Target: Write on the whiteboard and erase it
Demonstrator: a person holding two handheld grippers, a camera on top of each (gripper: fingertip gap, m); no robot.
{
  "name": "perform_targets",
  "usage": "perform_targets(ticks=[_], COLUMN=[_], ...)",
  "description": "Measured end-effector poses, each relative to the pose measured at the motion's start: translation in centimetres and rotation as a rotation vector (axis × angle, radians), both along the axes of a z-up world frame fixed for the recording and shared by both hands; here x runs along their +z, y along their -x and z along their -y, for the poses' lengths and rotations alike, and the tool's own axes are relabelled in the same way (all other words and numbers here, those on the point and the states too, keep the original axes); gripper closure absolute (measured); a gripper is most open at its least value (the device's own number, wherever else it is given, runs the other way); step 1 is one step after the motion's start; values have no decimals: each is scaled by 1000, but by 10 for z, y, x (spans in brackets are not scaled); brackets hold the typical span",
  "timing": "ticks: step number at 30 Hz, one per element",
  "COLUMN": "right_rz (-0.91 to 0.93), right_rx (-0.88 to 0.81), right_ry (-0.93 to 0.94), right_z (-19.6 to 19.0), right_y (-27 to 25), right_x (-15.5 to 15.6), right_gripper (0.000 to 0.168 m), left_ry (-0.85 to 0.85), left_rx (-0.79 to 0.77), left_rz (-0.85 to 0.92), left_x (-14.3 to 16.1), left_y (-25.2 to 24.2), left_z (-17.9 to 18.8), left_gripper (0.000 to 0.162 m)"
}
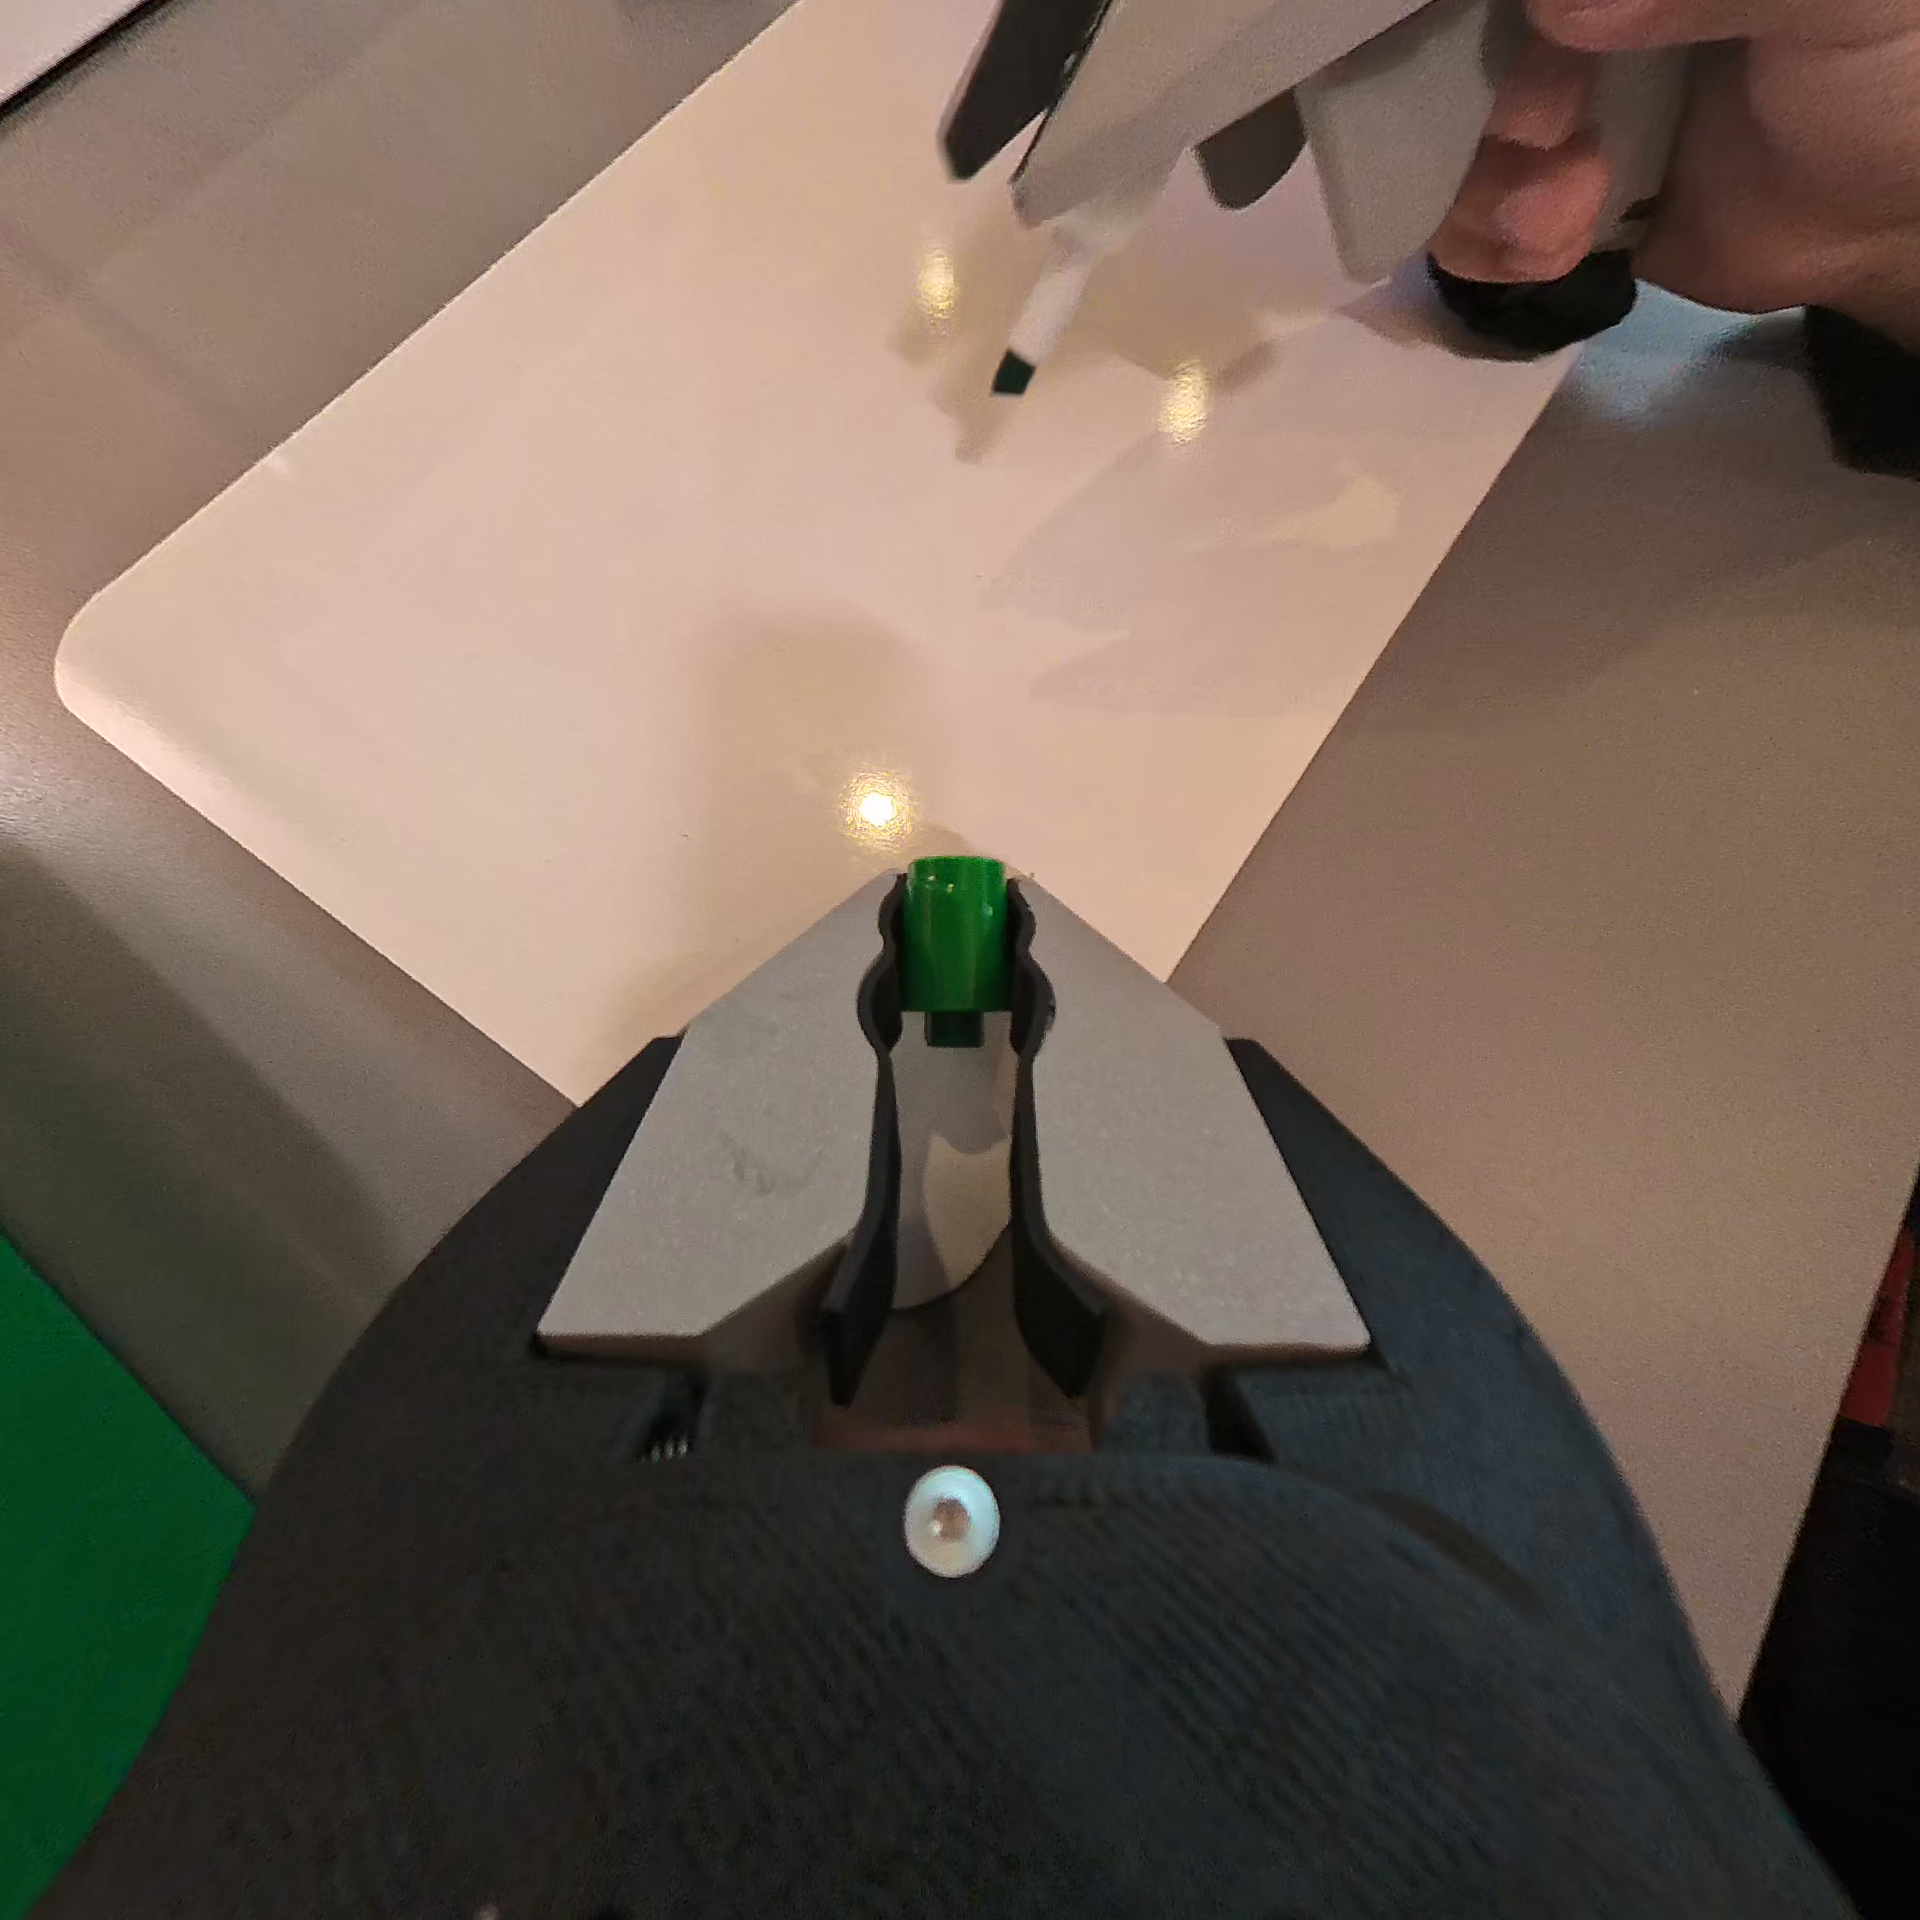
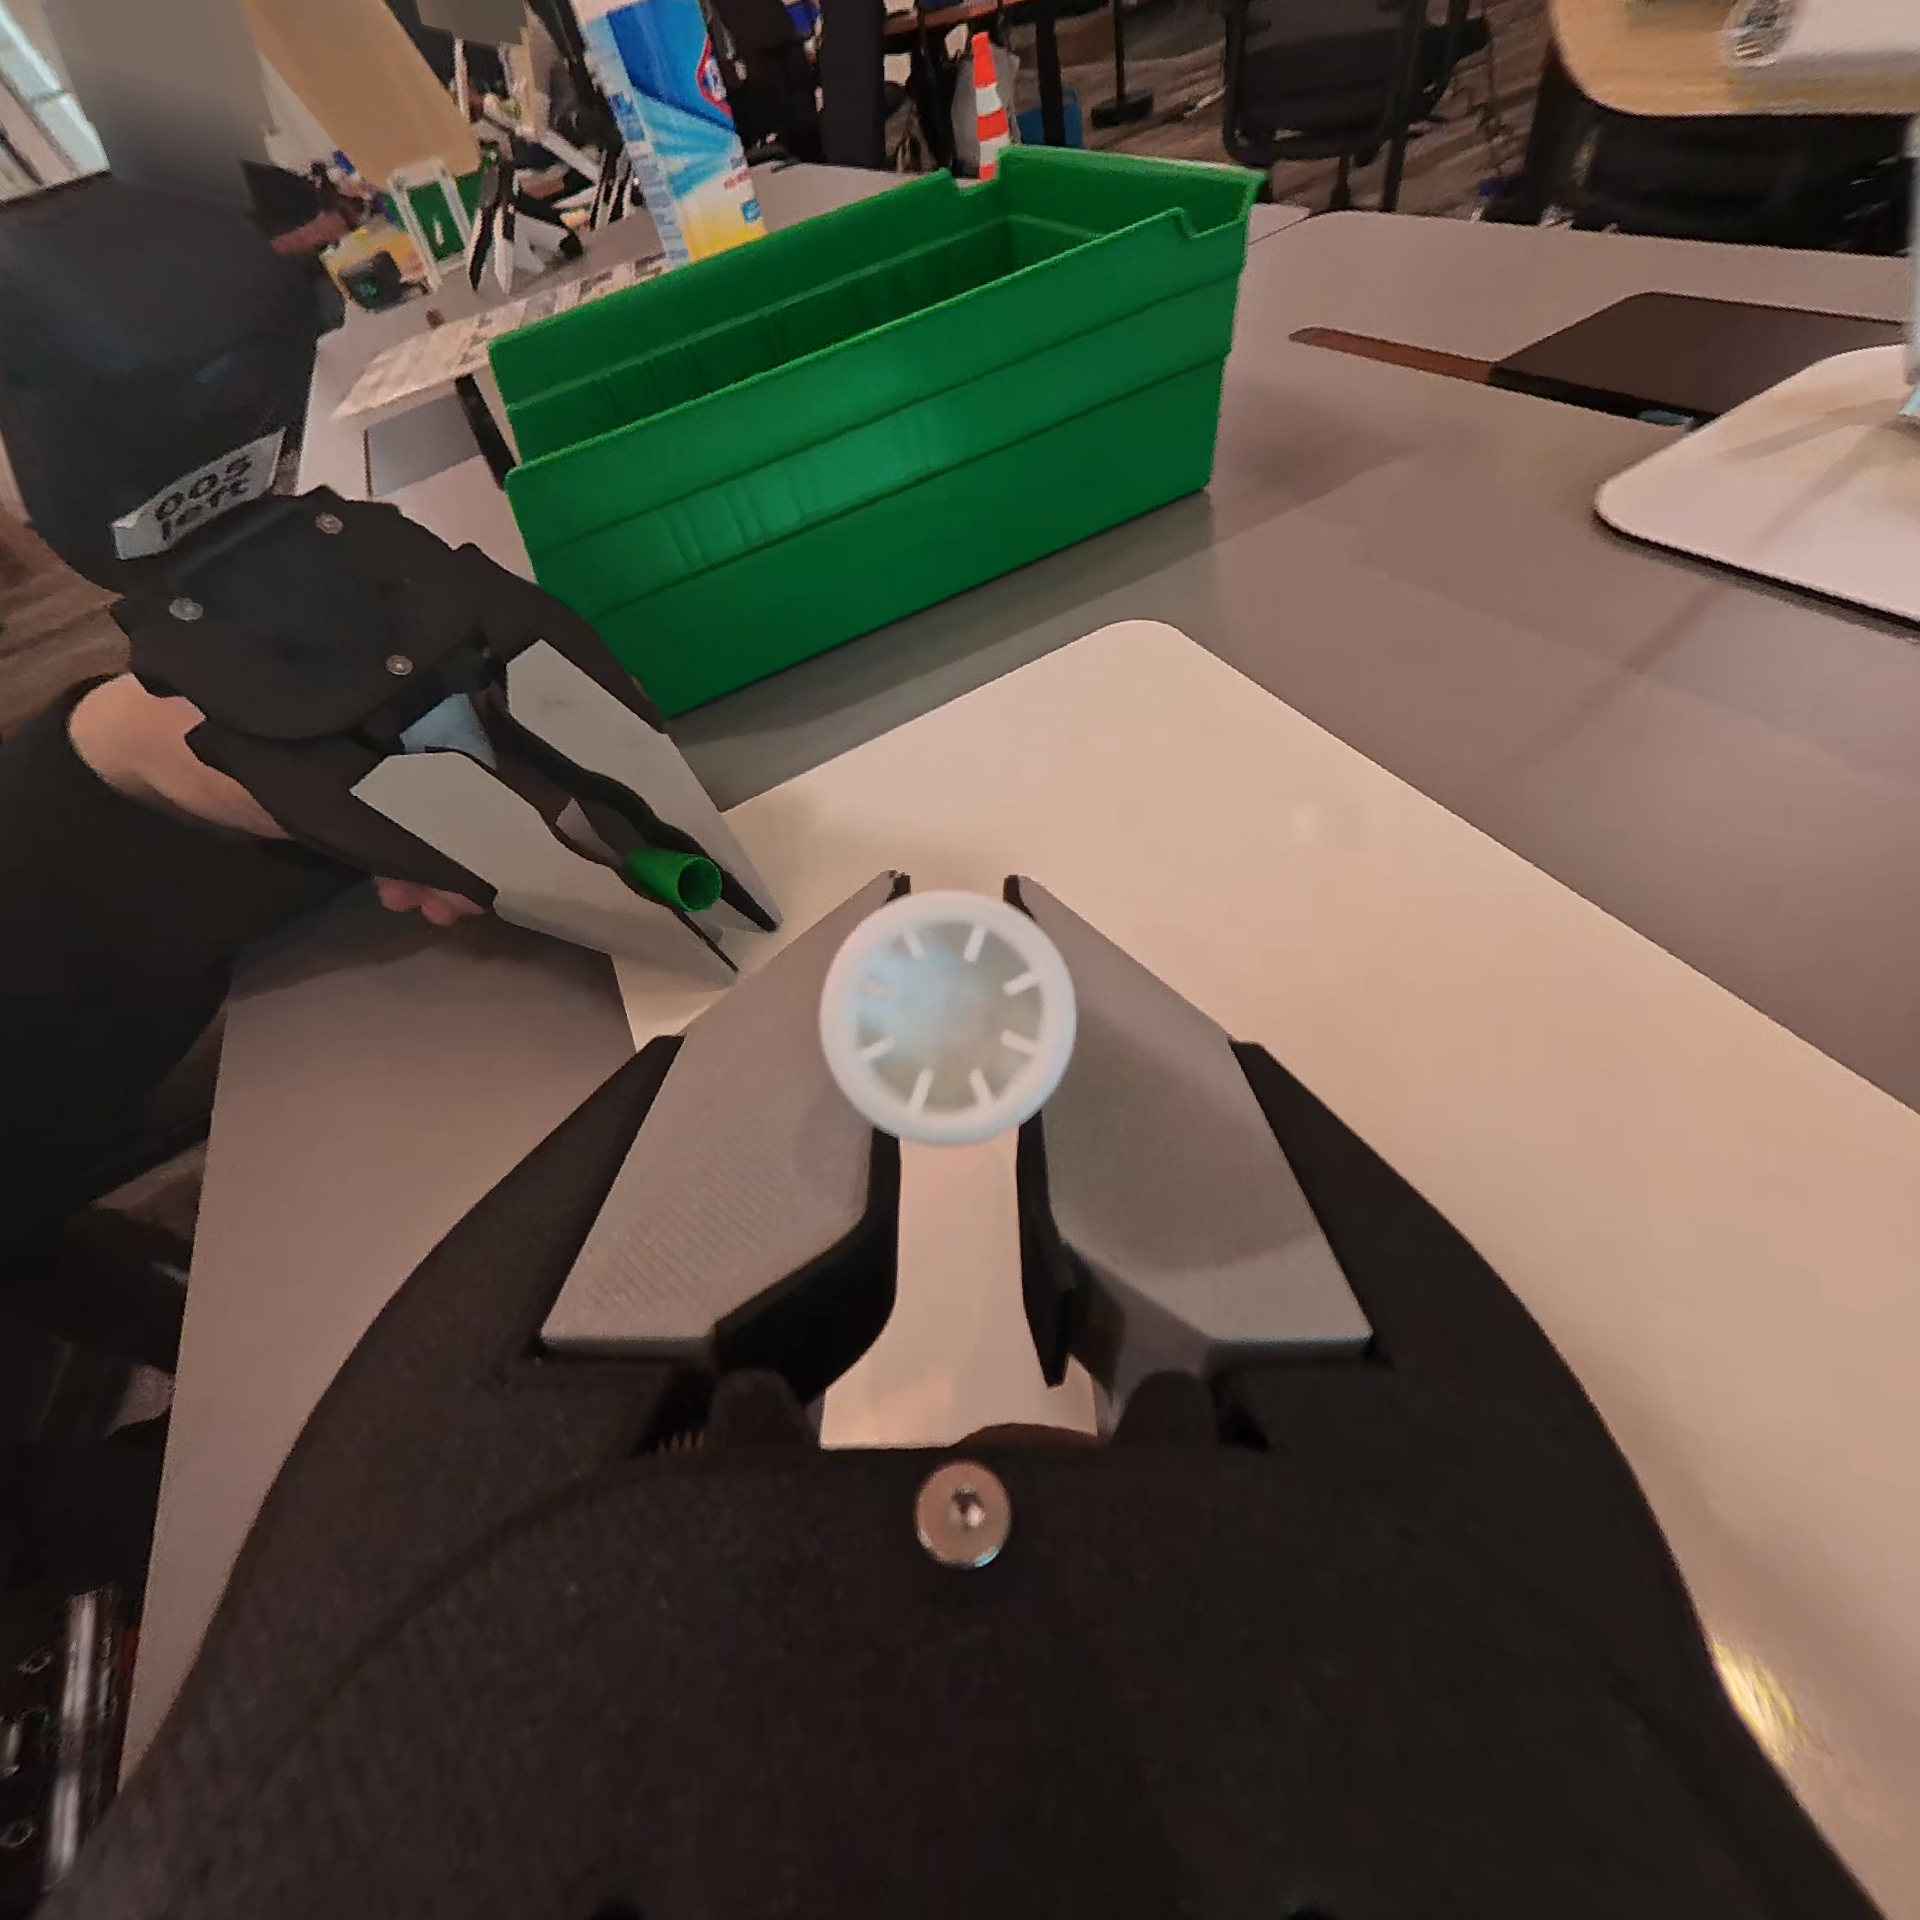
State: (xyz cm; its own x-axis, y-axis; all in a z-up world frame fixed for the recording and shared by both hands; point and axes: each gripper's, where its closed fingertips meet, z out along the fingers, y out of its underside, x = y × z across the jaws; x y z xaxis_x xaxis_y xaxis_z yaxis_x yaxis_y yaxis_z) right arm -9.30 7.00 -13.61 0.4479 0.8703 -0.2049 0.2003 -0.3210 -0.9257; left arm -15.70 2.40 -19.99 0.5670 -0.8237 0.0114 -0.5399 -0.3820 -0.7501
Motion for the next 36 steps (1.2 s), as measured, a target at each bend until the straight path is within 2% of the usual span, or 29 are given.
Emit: perform_targets(ticks=[10, 17, 25, 36], right_rz=[226, 318, 359, 421], right_rx=[223, 348, 488, 451], right_ry=[-87, -118, -171, -199], right_z=[-37, -65, -70, -79], right_y=[74, 120, 130, 124], right_x=[-15, -29, -26, -35], right_gripper=[154, 154, 154, 154], left_ry=[14, 10, 19, 9], left_rx=[-3, 2, 1, 1], left_rz=[11, 10, 17, 10], left_x=[0, 0, 0, 0], left_y=[-1, -1, -1, -1], left_z=[-1, -1, -1, -1], left_gripper=[147, 147, 147, 147])
